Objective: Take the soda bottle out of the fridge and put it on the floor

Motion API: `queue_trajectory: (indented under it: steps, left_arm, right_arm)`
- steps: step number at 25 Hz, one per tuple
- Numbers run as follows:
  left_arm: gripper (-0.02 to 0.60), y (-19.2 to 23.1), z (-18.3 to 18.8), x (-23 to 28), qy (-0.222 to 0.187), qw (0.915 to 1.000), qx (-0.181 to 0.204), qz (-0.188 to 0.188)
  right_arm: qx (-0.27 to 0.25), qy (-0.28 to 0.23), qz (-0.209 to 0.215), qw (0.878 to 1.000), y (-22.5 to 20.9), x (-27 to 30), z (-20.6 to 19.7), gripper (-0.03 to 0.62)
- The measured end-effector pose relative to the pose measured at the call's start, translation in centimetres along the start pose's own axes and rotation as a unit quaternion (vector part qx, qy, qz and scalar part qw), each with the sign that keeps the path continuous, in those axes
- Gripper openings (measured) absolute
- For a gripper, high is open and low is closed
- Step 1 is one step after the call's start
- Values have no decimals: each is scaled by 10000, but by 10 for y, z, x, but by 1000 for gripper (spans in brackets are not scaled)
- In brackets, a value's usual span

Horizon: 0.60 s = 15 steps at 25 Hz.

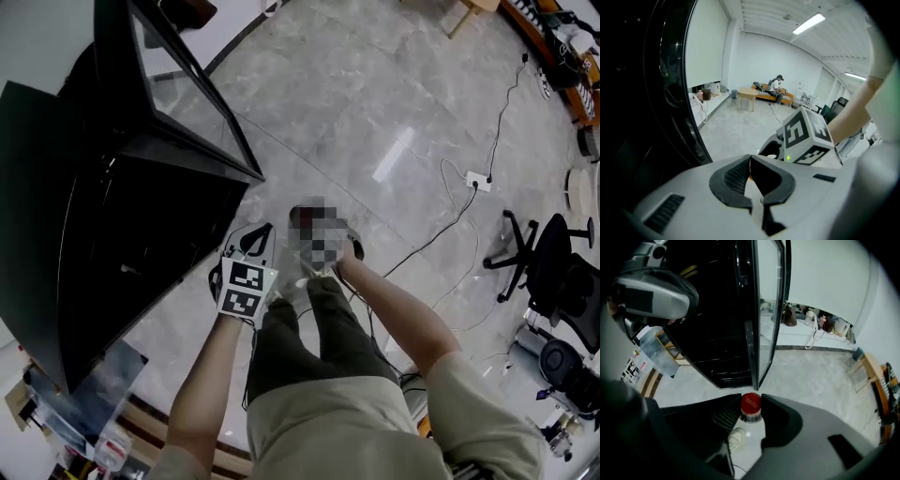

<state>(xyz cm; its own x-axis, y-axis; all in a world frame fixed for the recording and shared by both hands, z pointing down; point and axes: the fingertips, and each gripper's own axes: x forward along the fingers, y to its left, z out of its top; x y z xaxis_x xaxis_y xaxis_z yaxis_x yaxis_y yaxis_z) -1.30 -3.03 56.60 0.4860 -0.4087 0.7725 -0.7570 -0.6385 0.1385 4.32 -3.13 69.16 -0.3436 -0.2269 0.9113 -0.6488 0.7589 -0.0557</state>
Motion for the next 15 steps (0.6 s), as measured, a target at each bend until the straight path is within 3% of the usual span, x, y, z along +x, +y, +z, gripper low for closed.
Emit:
queue_trajectory:
  steps: [4, 15]
  left_arm:
    - [6, -4, -28, 44, 222, 9995, 142, -172]
    - [6, 3, -110, 146, 576, 9977, 51, -339]
  right_arm:
    - [214, 162, -60, 9996, -3, 40, -33, 112]
    - [655, 112, -426, 9969, -16, 149, -90, 112]
